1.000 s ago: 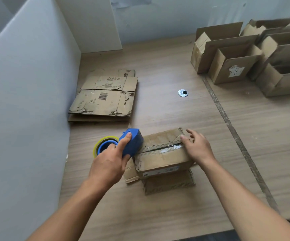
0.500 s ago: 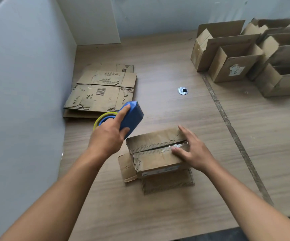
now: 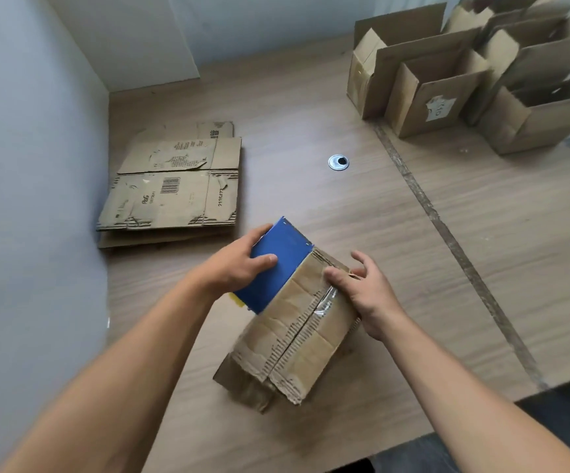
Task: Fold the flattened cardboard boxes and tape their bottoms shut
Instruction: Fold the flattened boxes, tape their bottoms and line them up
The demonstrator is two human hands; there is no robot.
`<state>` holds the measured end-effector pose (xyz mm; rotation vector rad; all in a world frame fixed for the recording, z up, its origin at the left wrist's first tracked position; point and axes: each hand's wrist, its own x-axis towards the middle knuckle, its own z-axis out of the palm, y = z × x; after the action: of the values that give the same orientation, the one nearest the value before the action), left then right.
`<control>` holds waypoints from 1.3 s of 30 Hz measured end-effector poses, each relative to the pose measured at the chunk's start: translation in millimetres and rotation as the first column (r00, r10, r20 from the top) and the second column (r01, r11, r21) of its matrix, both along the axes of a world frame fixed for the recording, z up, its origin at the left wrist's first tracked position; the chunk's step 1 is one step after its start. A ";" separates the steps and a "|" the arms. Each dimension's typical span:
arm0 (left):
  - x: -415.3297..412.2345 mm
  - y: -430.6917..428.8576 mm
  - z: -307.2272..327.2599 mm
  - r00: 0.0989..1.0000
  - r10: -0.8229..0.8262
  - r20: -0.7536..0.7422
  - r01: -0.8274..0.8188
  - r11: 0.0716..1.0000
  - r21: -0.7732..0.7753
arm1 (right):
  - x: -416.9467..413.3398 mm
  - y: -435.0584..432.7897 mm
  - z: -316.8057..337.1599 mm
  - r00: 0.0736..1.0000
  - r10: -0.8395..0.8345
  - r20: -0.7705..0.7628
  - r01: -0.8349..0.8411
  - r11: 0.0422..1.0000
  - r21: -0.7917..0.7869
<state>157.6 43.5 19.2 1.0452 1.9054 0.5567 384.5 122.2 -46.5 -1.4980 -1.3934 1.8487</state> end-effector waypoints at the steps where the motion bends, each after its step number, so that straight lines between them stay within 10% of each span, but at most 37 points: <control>1: 2.0 -2.9 -1.8 1.000 0.022 0.005 -0.022 1.000 0.010 | -0.9 -2.5 -1.2 0.999 -0.040 -0.007 0.040 0.999 0.020; 9: 19.0 -35.8 -14.2 0.943 0.325 -0.068 -0.317 0.942 0.107 | -17.1 -4.7 5.8 0.990 -0.011 0.139 -0.030 0.957 0.288; 16: 35.4 -38.7 -15.7 0.877 0.347 -0.332 -0.365 0.931 0.008 | -39.5 -8.7 9.2 0.966 0.074 0.246 -0.168 0.905 0.390; 28: 58.0 -43.4 -20.1 0.855 0.391 -0.340 -0.392 0.917 0.069 | -33.5 0.2 12.9 0.957 0.010 0.290 -0.190 0.778 0.599; 39: 83.9 -42.6 -33.7 0.846 0.398 -0.354 -0.403 0.913 0.061 | -3.8 -5.8 13.6 0.933 0.187 0.306 -0.324 0.807 0.494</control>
<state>241.5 0.8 -14.5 0.7720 2.4806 0.6110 380.8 116.4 -32.9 -1.3075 -2.1123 1.2501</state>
